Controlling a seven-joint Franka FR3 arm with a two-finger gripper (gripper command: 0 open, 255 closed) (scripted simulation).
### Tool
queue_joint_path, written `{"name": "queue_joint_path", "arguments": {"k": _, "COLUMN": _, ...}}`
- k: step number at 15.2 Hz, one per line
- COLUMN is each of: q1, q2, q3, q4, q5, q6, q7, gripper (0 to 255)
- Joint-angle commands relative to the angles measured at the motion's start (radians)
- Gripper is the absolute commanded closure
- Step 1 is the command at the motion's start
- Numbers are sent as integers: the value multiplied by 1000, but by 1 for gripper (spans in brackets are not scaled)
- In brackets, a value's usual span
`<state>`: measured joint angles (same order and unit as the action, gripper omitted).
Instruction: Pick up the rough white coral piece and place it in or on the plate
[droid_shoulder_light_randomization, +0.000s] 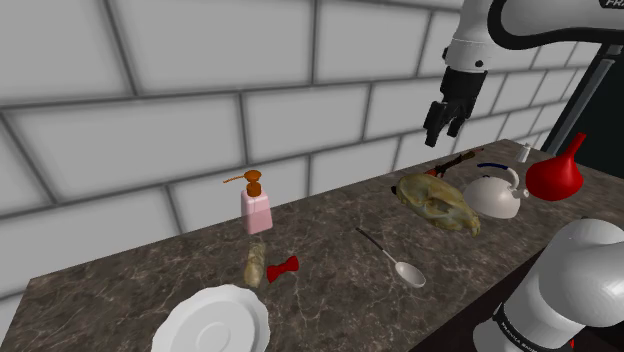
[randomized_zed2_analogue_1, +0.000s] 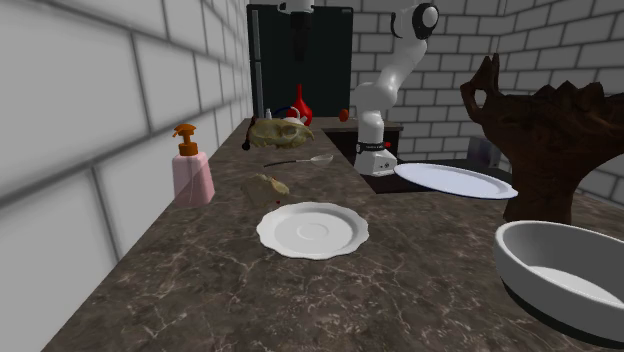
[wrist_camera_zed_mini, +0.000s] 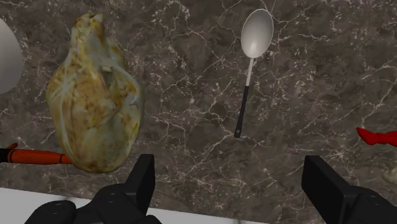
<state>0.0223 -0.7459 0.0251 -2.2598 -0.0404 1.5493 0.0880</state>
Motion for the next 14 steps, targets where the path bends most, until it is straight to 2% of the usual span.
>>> {"name": "queue_joint_path", "arguments": {"k": 1, "q1": 0, "q2": 0, "q3": 0, "q4": 0, "q5": 0, "q6": 0, "q7": 0, "gripper": 0}}
{"name": "queue_joint_path", "arguments": {"k": 8, "q1": 19, "q2": 117, "q3": 121, "q4": -36, "q5": 94, "q6": 109, "q7": 193, "gripper": 0}}
{"name": "queue_joint_path", "arguments": {"k": 14, "q1": 34, "q2": 265, "q3": 219, "q4": -17, "q5": 155, "q6": 211, "q7": 351, "gripper": 0}}
